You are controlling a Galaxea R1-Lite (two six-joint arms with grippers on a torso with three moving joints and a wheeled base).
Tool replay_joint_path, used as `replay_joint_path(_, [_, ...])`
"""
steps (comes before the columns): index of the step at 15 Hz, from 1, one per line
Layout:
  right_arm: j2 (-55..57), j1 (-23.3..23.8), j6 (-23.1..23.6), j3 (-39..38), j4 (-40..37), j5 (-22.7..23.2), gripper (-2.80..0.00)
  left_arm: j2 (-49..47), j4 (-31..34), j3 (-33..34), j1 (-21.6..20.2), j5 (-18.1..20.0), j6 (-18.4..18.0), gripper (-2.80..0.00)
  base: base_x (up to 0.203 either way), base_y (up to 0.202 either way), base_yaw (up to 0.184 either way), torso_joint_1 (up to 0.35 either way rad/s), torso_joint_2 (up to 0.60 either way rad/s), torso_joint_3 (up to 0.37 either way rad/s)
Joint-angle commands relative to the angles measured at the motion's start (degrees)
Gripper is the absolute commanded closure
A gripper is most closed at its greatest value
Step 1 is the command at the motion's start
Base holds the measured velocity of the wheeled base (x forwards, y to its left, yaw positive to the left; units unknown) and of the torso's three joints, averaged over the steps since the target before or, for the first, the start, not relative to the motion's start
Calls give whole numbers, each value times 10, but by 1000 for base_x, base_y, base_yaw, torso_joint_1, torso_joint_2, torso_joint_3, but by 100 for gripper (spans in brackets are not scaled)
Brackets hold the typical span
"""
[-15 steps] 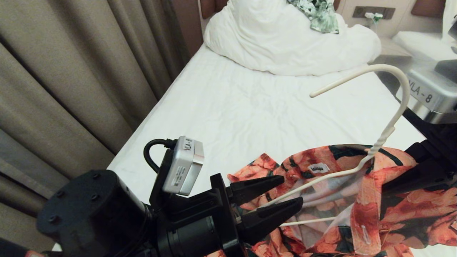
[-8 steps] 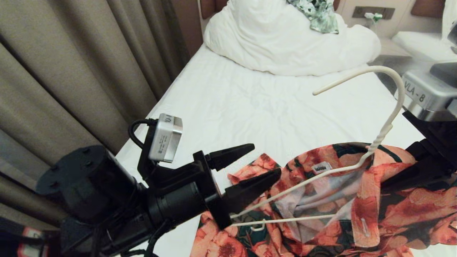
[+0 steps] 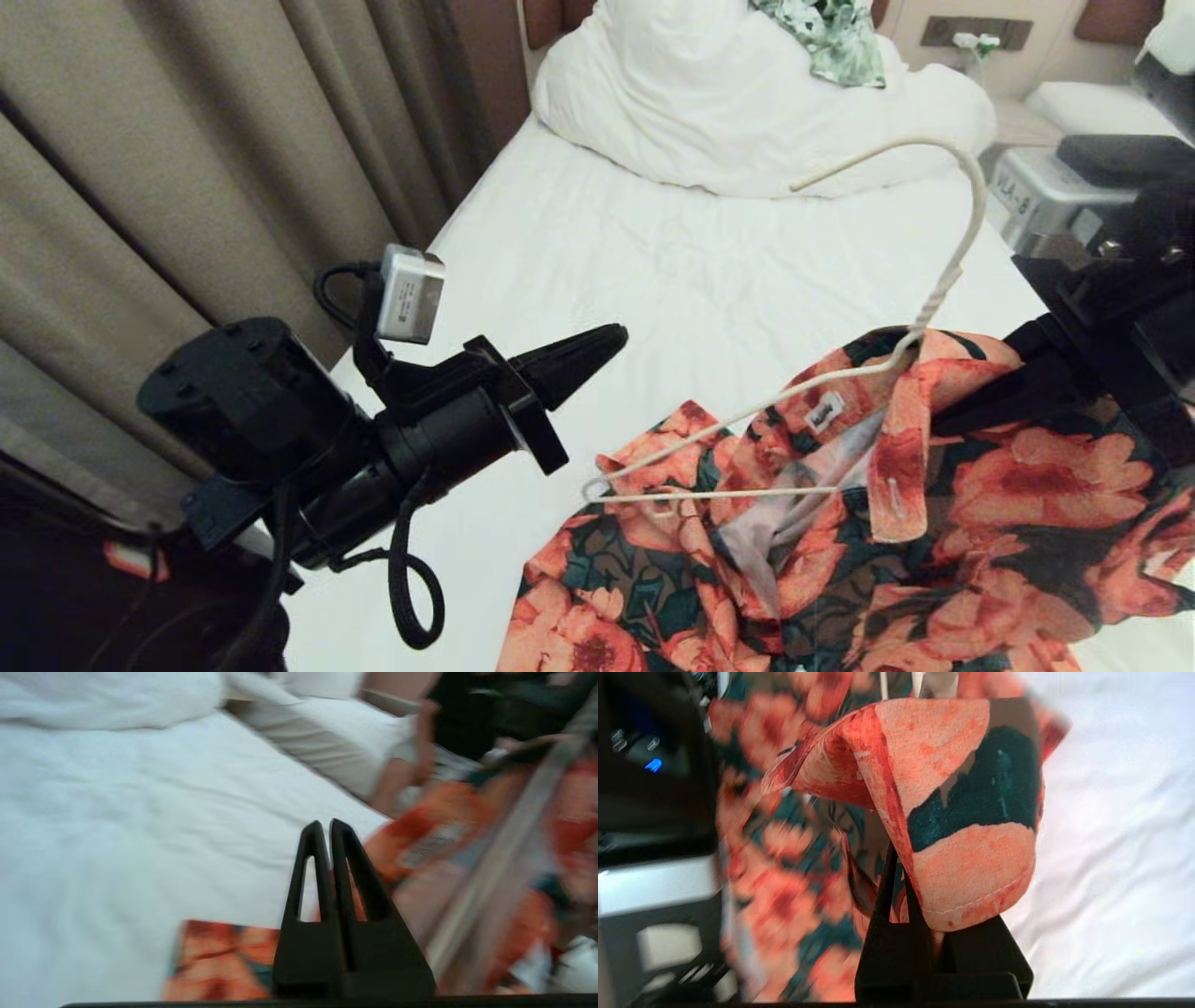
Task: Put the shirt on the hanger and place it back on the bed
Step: Hook the other side of the shirt onto the hanger
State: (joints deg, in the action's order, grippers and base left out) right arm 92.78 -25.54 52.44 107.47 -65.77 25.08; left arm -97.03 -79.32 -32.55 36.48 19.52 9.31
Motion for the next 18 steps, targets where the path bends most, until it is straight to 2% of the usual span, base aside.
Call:
replay_joint_path(1, [30, -20, 0, 15, 19, 3, 0, -5, 22, -22, -36, 4, 1, 0, 0, 0, 0, 0, 0, 0])
replay_joint_path(3, [28, -15, -18, 7, -12, -8, 0, -7, 60, -35, -45, 4, 1, 0, 0, 0, 0, 0, 0, 0])
replay_joint_path(4, [21, 5, -20, 0, -33, -20, 0, -9, 68, -37, -44, 4, 1, 0, 0, 0, 0, 0, 0, 0])
replay_joint_path(6, [6, 49, -21, -42, -55, -40, 0, -23, 77, -39, -37, 2, 2, 0, 0, 0, 0, 0, 0, 0])
replay_joint_path(9, [3, 142, -10, -106, -55, -45, 0, -49, 83, -43, -23, -4, 2, 0, 0, 0, 0, 0, 0, 0])
replay_joint_path(11, [25, 200, 22, -157, -37, -46, 0, -64, 100, -47, -6, -17, 2, 0, 0, 0, 0, 0, 0, 0])
replay_joint_path(13, [65, 238, 40, -206, 26, -45, 0, -85, 122, -59, 16, -56, 0, 0, 0, 0, 0, 0, 0, 0])
replay_joint_path(16, [86, 271, 49, -241, 76, -34, 0, -104, 155, -63, 46, -72, -1, 0, 0, 0, 0, 0, 0, 0])
replay_joint_path(18, [86, 286, 55, -242, 77, -22, 0, -111, 218, -74, 83, -109, -2, 0, 0, 0, 0, 0, 0, 0])
